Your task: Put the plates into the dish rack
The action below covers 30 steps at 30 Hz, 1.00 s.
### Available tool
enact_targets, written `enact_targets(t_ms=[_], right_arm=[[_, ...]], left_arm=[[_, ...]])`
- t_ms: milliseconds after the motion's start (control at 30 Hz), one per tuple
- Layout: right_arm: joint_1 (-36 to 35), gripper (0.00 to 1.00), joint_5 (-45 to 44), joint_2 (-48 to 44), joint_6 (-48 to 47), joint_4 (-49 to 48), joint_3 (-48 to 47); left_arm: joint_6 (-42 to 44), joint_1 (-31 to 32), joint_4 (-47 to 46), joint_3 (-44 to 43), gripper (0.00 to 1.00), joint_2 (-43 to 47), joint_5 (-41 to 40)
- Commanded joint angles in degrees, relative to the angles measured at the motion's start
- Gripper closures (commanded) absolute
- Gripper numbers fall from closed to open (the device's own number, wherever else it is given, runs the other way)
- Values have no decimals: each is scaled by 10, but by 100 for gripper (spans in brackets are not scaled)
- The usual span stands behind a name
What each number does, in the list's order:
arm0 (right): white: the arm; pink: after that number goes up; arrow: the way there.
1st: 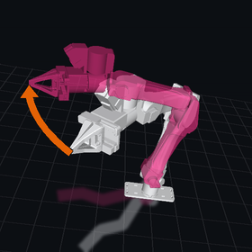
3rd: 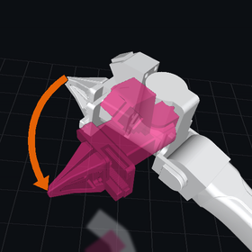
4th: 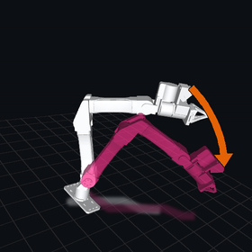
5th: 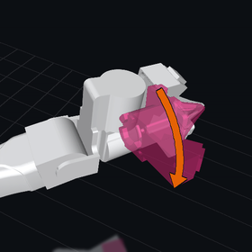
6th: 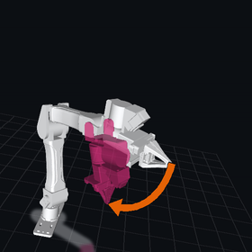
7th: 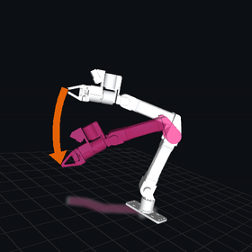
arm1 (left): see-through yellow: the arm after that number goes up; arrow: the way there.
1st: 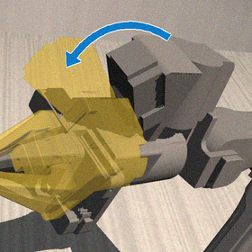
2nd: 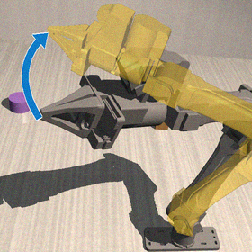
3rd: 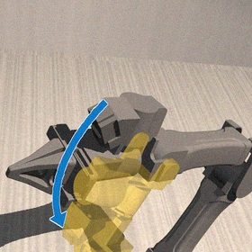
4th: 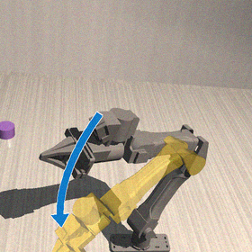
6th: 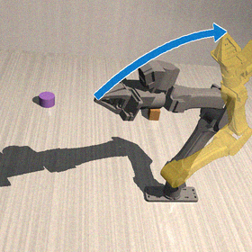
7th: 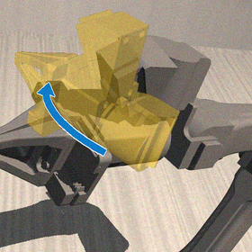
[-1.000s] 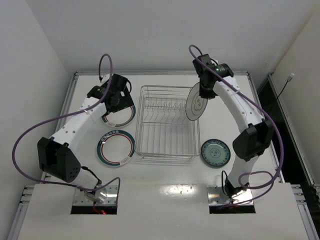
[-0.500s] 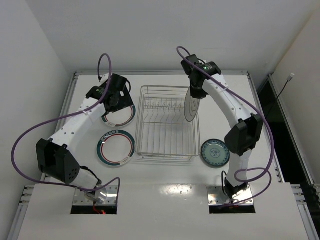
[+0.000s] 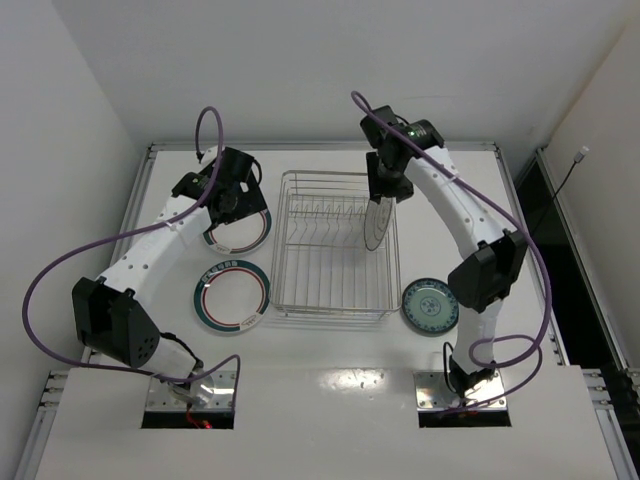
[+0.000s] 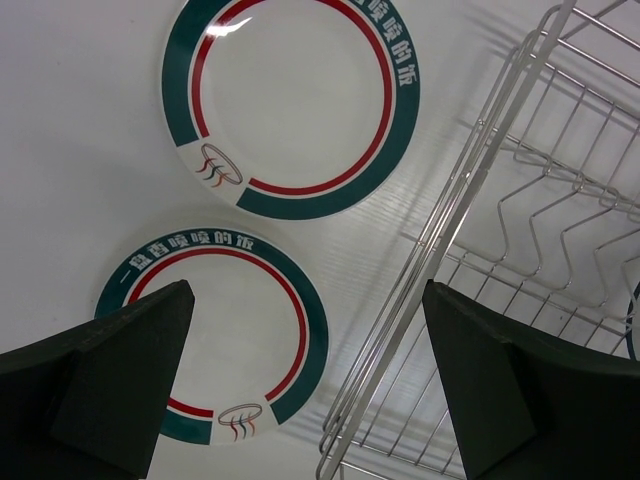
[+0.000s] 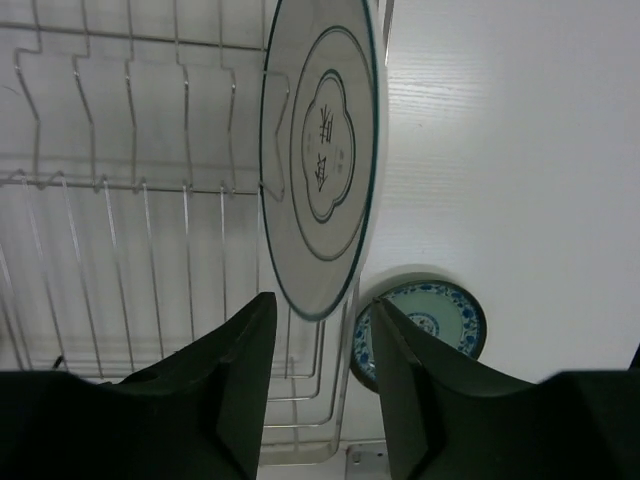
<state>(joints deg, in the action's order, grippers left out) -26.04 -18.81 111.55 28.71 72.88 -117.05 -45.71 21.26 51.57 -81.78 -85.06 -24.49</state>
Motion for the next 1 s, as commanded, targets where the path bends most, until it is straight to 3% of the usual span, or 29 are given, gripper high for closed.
enact_targets(t_ms=[0,133,233,300,367,400,433,500,733,967], right_arm=[[6,58,18,-34,-5,42,-73],[35,51,11,-71,0,77,-122],[81,36,-2,-154,11,71,-72],[149,30,31,-204,0,36,46],[213,30,106,-274,-11,-9,145],[283,30,144,-297,-30,-31,253],[318,30,218,-317,-38,-49,303],[365,30,259,-344,-44,-73,409],[425,28,284,-358,-44,-139,611],[458,28,337,-331,-59,-236,732]], left_arm=[[2,-7,-16,2,2,10,-9],[2,-7,-16,2,2,4,-4],[2,-7,-16,2,2,4,-10],[2,-7,-10,2,2,4,-10],[7,-7,-10,2,2,4,-10],[7,-7,-10,2,2,4,-10],[12,-7,-16,2,2,4,-10],[26,-7,-22,2,2,-2,-5],[36,-7,-49,2,2,-32,55],[41,-7,-60,-53,4,-84,106]])
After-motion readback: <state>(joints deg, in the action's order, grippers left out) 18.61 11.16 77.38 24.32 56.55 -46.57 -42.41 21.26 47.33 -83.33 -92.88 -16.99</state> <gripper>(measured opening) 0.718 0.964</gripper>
